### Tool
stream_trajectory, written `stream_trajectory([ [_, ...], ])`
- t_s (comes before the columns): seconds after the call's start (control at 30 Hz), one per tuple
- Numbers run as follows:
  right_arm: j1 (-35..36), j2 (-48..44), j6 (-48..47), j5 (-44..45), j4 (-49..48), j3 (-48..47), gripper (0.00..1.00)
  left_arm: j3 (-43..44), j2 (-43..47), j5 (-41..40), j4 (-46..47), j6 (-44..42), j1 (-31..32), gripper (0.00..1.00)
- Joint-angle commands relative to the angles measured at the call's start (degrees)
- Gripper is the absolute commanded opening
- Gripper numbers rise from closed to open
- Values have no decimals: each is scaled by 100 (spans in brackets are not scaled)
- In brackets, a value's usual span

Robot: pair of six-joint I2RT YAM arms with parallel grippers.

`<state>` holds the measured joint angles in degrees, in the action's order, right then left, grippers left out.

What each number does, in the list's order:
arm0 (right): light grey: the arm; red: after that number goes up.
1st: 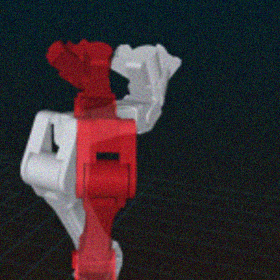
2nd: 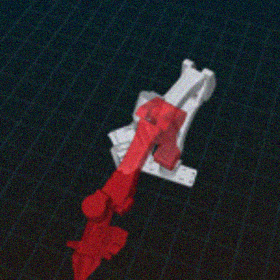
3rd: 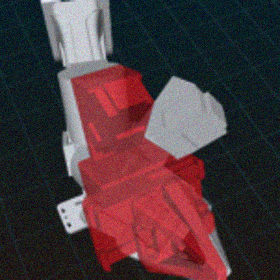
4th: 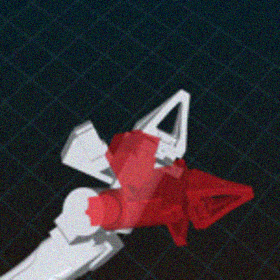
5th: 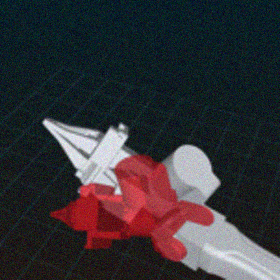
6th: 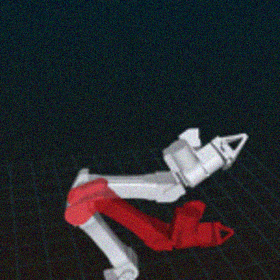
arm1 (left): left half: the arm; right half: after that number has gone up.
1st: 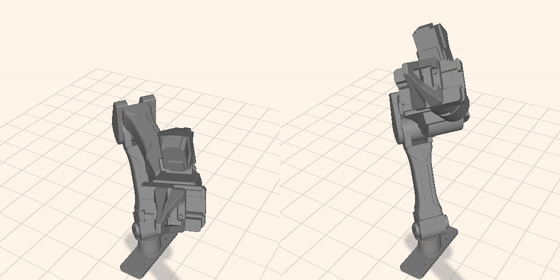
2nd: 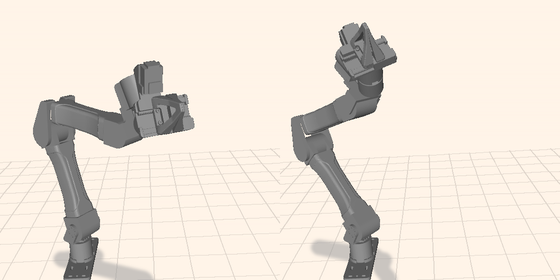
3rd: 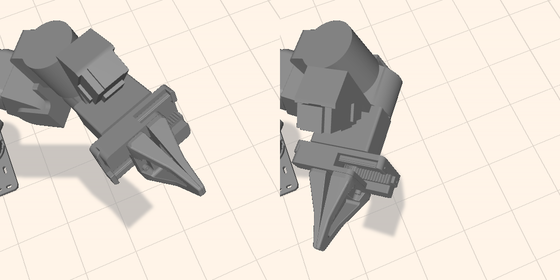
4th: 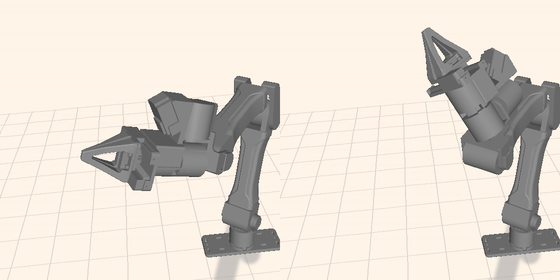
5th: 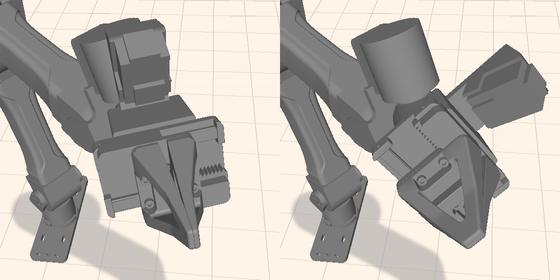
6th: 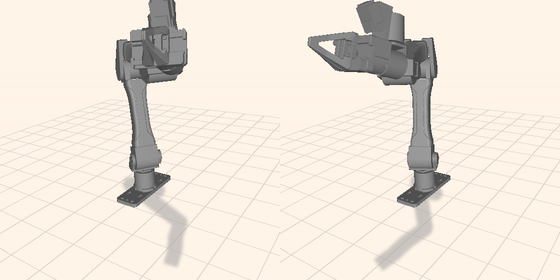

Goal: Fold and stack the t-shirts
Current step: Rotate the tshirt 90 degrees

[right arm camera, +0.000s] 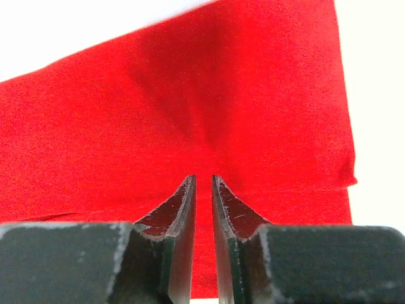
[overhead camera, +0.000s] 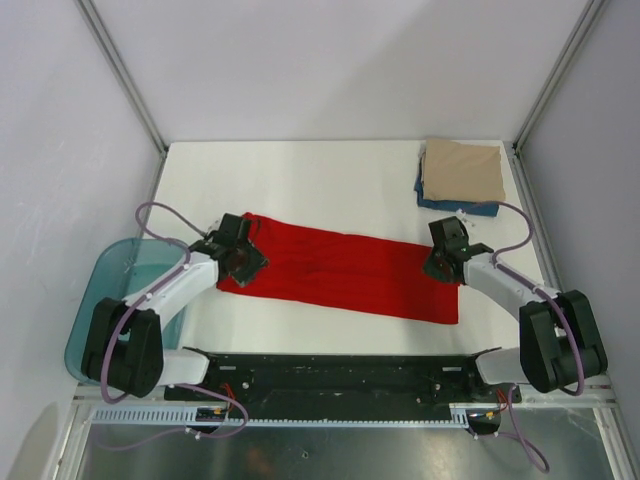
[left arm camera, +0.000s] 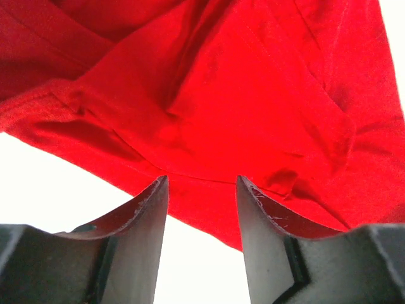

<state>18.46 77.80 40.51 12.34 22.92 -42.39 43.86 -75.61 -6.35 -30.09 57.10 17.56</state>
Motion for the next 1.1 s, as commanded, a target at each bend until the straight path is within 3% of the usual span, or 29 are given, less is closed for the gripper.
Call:
stream_trajectory([
  [0.0, -373, -253, -62, -93, -33, 329, 20, -236, 456, -404, 118, 1069, 137, 54],
  [0.23, -610, -156, -121, -221, -202, 629, 19, -683, 911, -888, 94, 1650, 164, 63],
  [0.67, -929, -152, -75, -510, -149, 843, 17, -848, 365, -1340, 102, 2030, 153, 73],
  [1.07, -936, -843, 5, -754, -8, 1001, 17, 213, -1070, -1746, 170, 1605, -30, 68],
])
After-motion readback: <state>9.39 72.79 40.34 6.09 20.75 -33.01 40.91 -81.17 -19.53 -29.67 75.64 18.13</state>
